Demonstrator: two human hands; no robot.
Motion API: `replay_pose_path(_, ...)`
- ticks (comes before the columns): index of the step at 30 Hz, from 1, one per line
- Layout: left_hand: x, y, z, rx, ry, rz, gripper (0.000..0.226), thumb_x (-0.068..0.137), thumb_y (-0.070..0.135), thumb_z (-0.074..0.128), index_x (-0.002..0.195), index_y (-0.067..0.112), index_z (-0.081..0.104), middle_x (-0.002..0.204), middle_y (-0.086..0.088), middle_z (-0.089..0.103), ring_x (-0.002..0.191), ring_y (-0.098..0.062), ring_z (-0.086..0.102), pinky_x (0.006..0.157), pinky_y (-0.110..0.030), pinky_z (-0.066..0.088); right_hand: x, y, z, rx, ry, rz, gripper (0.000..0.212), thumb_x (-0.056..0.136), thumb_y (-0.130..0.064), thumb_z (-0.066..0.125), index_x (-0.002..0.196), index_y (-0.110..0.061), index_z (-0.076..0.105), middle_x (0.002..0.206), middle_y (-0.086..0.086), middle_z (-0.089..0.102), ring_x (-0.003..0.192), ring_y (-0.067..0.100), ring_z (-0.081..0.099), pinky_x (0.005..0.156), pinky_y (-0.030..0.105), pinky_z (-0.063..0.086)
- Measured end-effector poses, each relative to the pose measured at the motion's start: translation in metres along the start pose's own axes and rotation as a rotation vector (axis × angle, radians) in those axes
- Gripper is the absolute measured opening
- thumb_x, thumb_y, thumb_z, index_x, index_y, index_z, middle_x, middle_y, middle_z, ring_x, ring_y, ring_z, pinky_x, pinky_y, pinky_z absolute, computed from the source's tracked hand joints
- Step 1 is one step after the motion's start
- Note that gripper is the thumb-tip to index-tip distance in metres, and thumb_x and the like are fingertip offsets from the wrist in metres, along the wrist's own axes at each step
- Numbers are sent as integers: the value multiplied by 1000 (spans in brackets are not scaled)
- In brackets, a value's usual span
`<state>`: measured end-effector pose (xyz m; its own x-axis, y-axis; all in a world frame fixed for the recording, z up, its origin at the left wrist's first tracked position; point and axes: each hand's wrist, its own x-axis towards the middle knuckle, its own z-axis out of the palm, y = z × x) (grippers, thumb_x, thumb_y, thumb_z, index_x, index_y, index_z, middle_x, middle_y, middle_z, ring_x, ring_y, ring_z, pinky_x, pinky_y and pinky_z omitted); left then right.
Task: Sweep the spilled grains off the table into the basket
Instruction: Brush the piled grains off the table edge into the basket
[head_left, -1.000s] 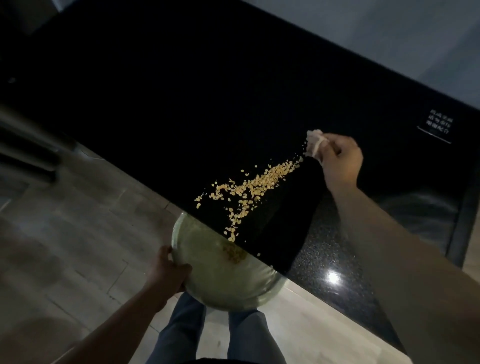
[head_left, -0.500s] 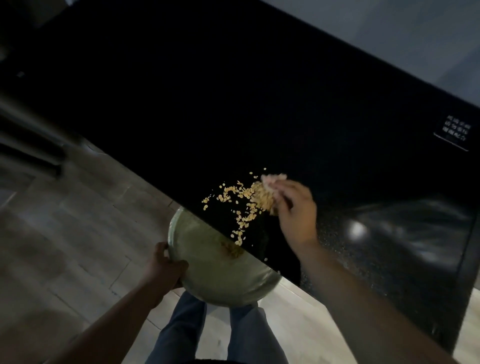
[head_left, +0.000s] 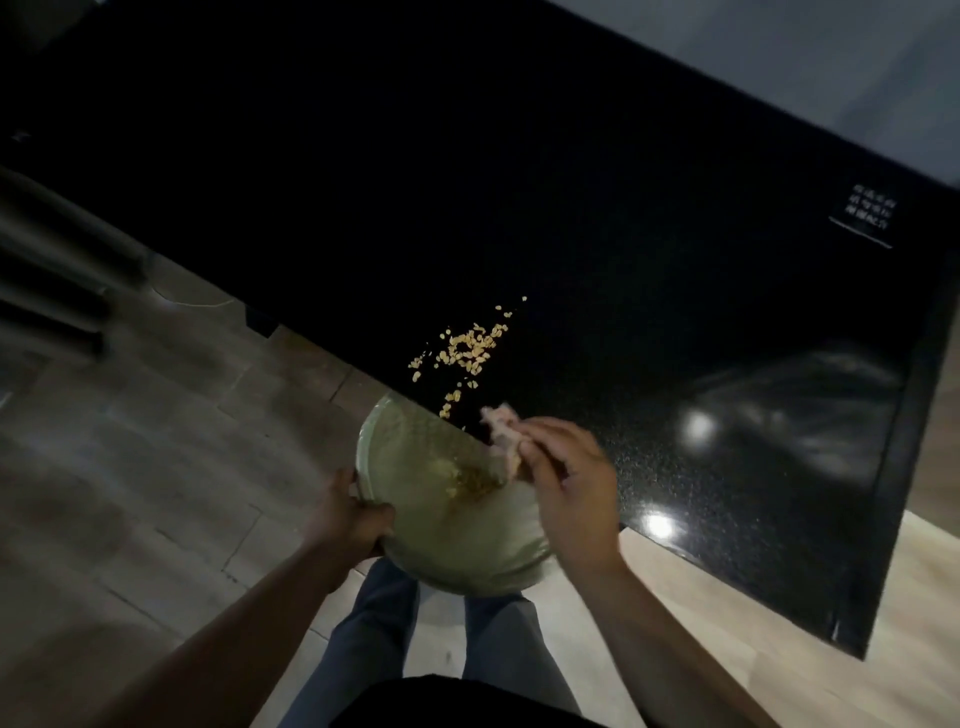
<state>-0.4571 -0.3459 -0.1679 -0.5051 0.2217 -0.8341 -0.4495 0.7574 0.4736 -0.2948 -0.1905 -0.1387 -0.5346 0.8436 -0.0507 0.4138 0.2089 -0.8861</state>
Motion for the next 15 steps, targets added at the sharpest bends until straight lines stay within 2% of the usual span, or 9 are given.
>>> replay_pose_path(3, -1, -3, 2, 12, -17, 20, 58, 80, -5, 62, 129, 14, 37, 109, -20, 56, 88, -37, 63, 59, -43, 59, -9, 11, -29, -4, 202, 89, 25, 89, -5, 64, 107, -19, 71, 106, -4, 66, 99, 9, 61, 86, 15, 48)
replay_pose_path(6, 1, -8, 3, -2, -33, 14, 54, 80, -5, 61, 125, 14, 38, 107, -19, 56, 93, -36, 61, 67, -49, 59, -24, 30, -37, -34, 297, 184, 23, 89, -6, 64, 109, -16, 71, 107, -2, 66, 99, 14, 62, 87, 30, 52)
replay_pose_path(8, 5, -11, 3, 4, -27, 16, 50, 80, -4, 61, 120, 16, 40, 102, -16, 57, 91, -35, 61, 70, -52, 58, -31, 39, -26, -118, 300, 183, 25, 88, -4, 65, 110, -14, 70, 110, 2, 65, 103, 19, 60, 90, 32, 50)
replay_pose_path(11, 9, -13, 1, 8, -34, 29, 47, 79, -3, 61, 116, 19, 41, 102, -15, 58, 91, -35, 62, 70, -54, 58, -33, 35, 5, -202, 242, 148, 25, 89, -7, 61, 112, -12, 70, 115, 5, 62, 107, 15, 51, 94, 12, 36)
replay_pose_path(12, 10, -13, 0, 4, -36, 32, 47, 79, -3, 61, 115, 20, 41, 104, -15, 58, 92, -35, 62, 69, -53, 58, -34, 29, 16, -205, 196, 127, 25, 88, -10, 60, 111, -12, 70, 115, 5, 61, 107, 13, 49, 94, 9, 33)
replay_pose_path(15, 14, -13, -8, -3, -57, 42, 49, 79, -3, 61, 115, 23, 40, 109, -13, 56, 96, -35, 61, 67, -49, 59, -37, 8, 46, -162, 59, 82, 25, 88, -11, 62, 111, -13, 70, 113, -1, 63, 104, 7, 49, 94, 10, 33)
